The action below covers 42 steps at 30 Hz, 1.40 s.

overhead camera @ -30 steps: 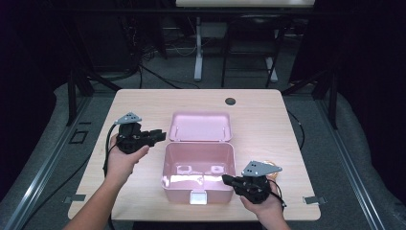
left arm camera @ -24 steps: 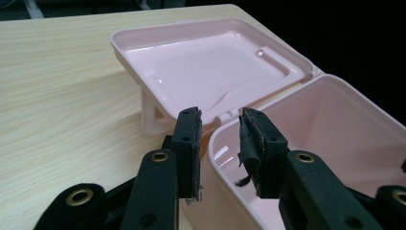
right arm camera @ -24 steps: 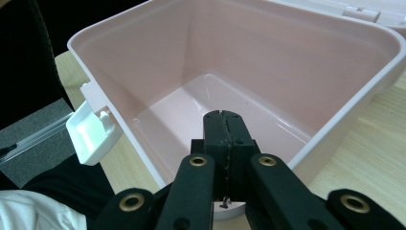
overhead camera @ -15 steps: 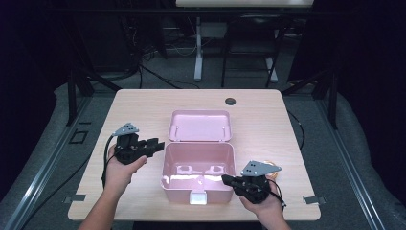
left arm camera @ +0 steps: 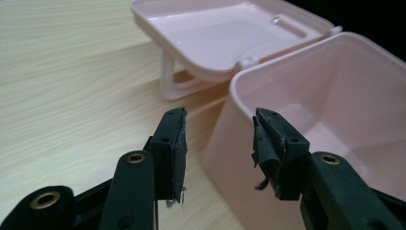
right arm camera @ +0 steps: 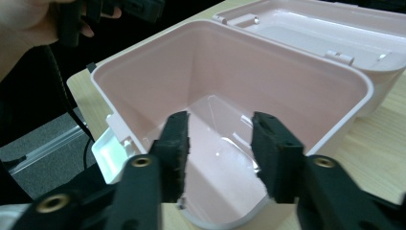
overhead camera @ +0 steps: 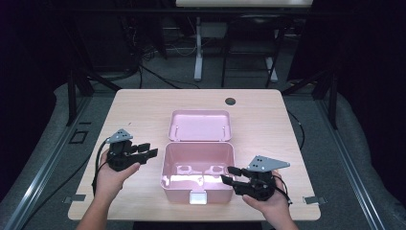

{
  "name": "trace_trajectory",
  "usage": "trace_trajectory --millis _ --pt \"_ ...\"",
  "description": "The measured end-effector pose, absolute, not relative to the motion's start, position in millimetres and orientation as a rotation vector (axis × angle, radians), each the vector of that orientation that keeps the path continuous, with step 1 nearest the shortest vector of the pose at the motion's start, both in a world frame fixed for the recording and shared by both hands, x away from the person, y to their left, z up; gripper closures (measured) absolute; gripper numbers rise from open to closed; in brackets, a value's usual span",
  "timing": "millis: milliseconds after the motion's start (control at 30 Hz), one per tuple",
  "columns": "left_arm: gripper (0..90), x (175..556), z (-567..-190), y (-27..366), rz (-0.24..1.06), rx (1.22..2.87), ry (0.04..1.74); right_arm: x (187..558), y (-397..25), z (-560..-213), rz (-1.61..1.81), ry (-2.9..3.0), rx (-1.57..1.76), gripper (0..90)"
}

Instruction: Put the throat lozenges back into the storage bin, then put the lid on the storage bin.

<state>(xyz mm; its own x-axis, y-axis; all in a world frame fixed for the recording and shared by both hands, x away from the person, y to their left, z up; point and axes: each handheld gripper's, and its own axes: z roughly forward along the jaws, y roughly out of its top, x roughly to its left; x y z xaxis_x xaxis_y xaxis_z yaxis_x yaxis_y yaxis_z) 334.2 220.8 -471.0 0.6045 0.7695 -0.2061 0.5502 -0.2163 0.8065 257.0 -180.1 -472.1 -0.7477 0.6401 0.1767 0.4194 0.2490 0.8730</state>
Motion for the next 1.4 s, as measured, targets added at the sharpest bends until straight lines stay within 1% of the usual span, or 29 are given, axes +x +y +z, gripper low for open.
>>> trace_trajectory --millis 100,167,300,400,500,600,667,733,833,967,1133,1200,1400 --pt "54.9 334.4 -473.5 227.6 0.280 1.896 1.061 259.8 -183.2 -468.3 1.515 2.294 0.999 51.4" --pt "53.0 334.1 -473.4 230.0 0.264 1.887 1.046 262.2 -185.5 -465.0 1.520 2.290 1.005 49.6" --pt "46.4 333.2 -469.9 230.1 0.260 1.887 1.031 267.2 -188.3 -460.3 1.506 2.270 0.991 49.7" --pt "46.1 331.8 -466.6 229.0 0.253 1.885 1.008 270.7 -189.8 -458.2 1.477 2.259 0.988 50.1" --pt "45.0 331.3 -465.0 229.0 0.278 1.901 0.997 273.3 -192.1 -457.3 1.496 2.238 1.006 49.7" --pt "44.6 331.4 -464.0 230.1 0.300 1.919 1.004 275.3 -194.0 -456.6 1.509 2.220 1.021 48.8" --pt "44.8 330.3 -462.8 230.5 0.273 1.914 1.011 276.5 -195.3 -455.9 1.496 2.221 1.022 48.3" --pt "50.1 328.5 -460.8 230.5 0.227 1.912 1.030 276.9 -196.5 -455.3 1.493 2.222 1.020 47.3" --pt "49.5 327.2 -458.0 228.5 0.247 1.928 1.005 278.8 -199.5 -453.7 1.493 2.214 1.071 41.3" --pt "45.5 326.5 -456.6 226.6 0.244 1.938 0.997 284.6 -203.4 -451.7 1.463 2.224 1.081 33.5" --pt "43.9 325.2 -455.0 227.6 0.266 1.932 1.007 289.4 -205.3 -446.9 1.435 2.246 1.097 26.5" --pt "43.3 325.3 -453.7 228.9 0.275 1.923 1.013 290.6 -205.7 -445.1 1.423 2.262 1.100 22.5" --pt "43.3 326.6 -448.0 229.2 0.251 1.900 1.016 297.1 -209.2 -441.8 1.367 2.312 1.113 19.4"
